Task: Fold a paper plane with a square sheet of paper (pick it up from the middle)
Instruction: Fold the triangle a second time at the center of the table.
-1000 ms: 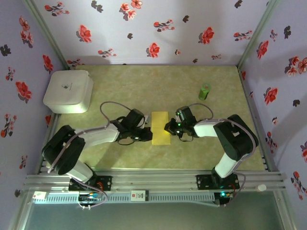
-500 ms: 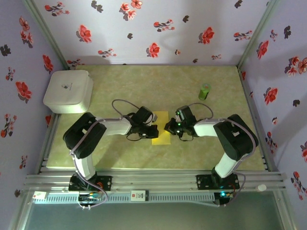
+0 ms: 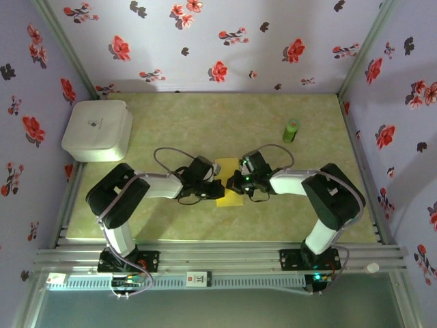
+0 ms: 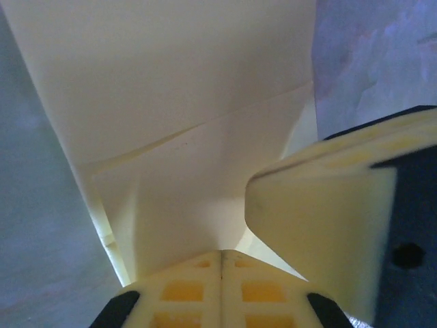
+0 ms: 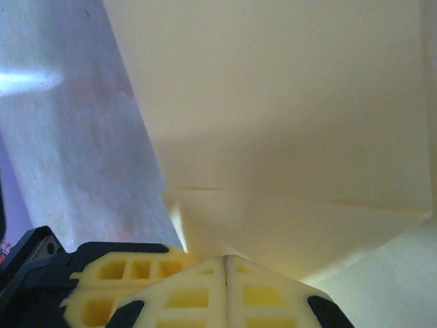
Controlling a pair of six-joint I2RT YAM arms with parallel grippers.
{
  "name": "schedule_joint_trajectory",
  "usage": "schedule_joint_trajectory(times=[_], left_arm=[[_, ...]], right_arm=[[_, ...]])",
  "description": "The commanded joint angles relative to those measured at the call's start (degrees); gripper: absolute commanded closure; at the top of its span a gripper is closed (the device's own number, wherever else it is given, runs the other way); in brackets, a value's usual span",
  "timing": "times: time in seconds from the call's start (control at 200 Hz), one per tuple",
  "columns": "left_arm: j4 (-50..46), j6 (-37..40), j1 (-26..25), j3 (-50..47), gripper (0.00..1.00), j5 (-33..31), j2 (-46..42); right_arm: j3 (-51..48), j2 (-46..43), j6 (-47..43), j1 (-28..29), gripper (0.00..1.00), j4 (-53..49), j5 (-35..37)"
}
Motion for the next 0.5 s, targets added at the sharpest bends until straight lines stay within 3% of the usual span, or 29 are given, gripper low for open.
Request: schedule_joint_trajectory(times=[0.0, 0.17, 0.34, 0.495], left_arm=[[-5.8, -0.5, 0.1, -2.7, 1.00, -2.7, 0.4], [-5.6, -0.4, 0.2, -2.8, 1.00, -1.9, 0.1], [-5.0, -0.7, 0.1, -3.2, 1.00, -1.2, 0.0], [-2.9, -2.3, 0.1, -4.4, 1.00, -1.3, -0.9]], right_arm=[[-2.2, 1.6, 2.2, -1.0, 1.00, 0.9, 2.5], [-5.4, 1.5, 5.6, -6.3, 1.00, 8.5, 0.6], [-3.8, -0.4, 3.7, -10.5, 1.00, 3.6, 3.1], [0.9, -2.0, 0.1, -10.8, 1.00, -5.1, 4.5]])
